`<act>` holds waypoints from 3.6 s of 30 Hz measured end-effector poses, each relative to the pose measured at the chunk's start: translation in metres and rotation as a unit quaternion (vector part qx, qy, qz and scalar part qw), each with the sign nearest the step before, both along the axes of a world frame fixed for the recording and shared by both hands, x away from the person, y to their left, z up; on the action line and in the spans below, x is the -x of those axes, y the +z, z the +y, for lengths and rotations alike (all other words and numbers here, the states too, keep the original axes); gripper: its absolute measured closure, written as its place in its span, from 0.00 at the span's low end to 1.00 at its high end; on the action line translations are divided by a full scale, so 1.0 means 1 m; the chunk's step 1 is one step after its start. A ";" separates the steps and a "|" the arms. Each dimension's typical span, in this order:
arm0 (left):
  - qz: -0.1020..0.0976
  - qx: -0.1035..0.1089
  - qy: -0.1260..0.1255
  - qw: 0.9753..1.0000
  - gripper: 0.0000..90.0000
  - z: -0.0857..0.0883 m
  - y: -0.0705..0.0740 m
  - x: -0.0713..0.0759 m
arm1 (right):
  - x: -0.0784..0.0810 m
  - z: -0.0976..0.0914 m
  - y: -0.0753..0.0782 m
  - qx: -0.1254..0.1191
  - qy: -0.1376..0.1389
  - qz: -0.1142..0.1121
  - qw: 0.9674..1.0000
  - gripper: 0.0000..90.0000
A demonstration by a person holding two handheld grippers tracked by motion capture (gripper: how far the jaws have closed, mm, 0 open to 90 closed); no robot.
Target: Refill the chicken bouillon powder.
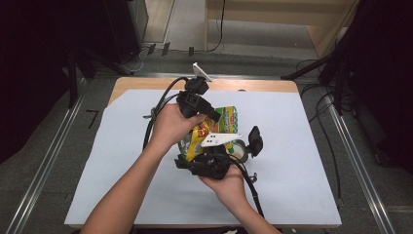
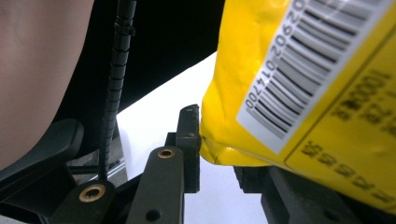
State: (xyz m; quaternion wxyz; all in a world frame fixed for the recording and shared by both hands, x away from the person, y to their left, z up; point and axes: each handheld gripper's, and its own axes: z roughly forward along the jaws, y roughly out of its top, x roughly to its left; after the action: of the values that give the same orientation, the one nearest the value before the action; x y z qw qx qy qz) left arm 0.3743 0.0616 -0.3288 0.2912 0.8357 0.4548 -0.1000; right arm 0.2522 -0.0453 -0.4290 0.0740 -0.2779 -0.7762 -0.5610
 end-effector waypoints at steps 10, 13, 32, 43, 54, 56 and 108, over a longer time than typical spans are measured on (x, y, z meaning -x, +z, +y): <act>-0.001 -0.003 0.001 1.000 0.91 -0.001 0.000 0.000 | 0.000 0.000 0.000 0.001 0.002 0.000 1.000 0.84; -0.001 -0.003 0.000 1.000 0.91 -0.001 0.000 0.001 | 0.001 0.000 0.000 0.000 0.003 0.001 1.000 0.84; -0.011 0.002 -0.003 1.000 0.91 0.001 0.001 0.006 | 0.002 0.002 -0.001 0.006 0.000 -0.009 1.000 0.84; -0.006 0.004 -0.002 1.000 0.91 0.003 0.000 0.005 | 0.003 0.003 -0.001 0.010 0.002 -0.007 1.000 0.84; -0.004 0.000 -0.004 1.000 0.91 0.001 0.001 0.005 | 0.004 0.003 0.000 0.004 0.002 -0.004 1.000 0.84; -0.005 0.000 -0.005 1.000 0.91 0.000 0.001 0.006 | 0.004 0.002 0.000 0.004 0.002 -0.004 1.000 0.84; -0.003 0.066 -0.028 0.997 0.91 0.042 -0.023 0.040 | 0.031 0.018 -0.034 0.082 0.052 -0.104 0.990 0.72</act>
State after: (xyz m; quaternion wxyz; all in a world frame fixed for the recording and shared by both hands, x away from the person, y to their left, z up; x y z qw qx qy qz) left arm 0.3342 0.1035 -0.3518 0.3440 0.8274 0.4227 -0.1354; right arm 0.2211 -0.0274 -0.4625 -0.0010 -0.1824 -0.8367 -0.5164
